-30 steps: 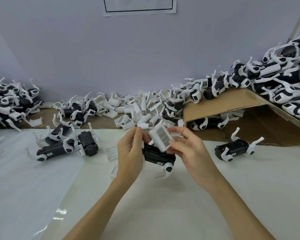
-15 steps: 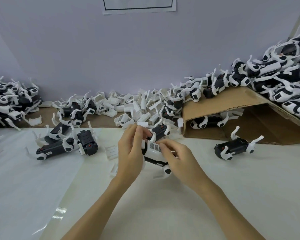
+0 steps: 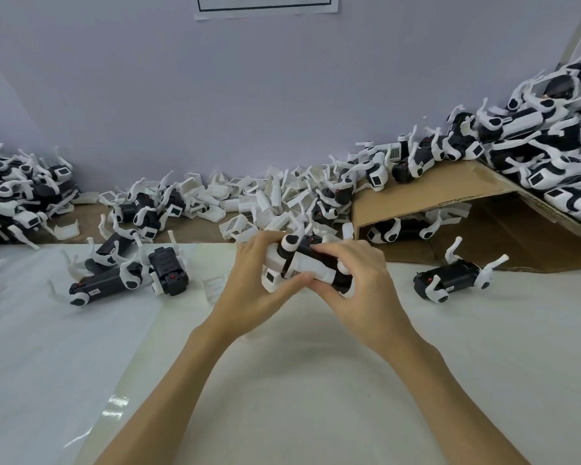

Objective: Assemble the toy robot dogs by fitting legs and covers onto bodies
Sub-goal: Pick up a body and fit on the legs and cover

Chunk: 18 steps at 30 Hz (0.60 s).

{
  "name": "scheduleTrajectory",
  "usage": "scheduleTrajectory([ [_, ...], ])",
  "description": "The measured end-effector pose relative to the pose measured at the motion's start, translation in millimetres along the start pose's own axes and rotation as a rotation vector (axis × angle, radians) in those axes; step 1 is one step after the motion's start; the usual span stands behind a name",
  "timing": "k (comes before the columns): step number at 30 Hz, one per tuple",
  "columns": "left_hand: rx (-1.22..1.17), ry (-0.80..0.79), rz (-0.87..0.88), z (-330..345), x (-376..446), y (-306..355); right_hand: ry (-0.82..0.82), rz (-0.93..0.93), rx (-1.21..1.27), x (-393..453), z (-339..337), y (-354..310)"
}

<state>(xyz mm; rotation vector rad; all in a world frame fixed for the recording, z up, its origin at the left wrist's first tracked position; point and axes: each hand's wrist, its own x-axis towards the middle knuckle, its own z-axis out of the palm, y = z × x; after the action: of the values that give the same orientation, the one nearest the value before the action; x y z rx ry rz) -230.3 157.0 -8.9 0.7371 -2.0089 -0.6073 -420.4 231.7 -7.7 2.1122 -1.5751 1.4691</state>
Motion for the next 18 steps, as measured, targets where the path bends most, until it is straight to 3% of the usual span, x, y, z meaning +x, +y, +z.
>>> scheduleTrajectory([
  [5, -0.039, -0.041, -0.059, -19.4, 10.2, -4.2, 0.026, -0.074, -0.161, 1.6, -3.4, 5.2],
  [10, -0.021, -0.076, -0.028, -21.5, 8.8, 0.9, -0.1, 0.027, -0.134, -0.1, -3.6, 6.8],
  [18, 0.003, -0.061, -0.077, -19.2, 8.7, 2.5, -0.05, 0.026, -0.126, 0.9, -3.4, 0.6],
])
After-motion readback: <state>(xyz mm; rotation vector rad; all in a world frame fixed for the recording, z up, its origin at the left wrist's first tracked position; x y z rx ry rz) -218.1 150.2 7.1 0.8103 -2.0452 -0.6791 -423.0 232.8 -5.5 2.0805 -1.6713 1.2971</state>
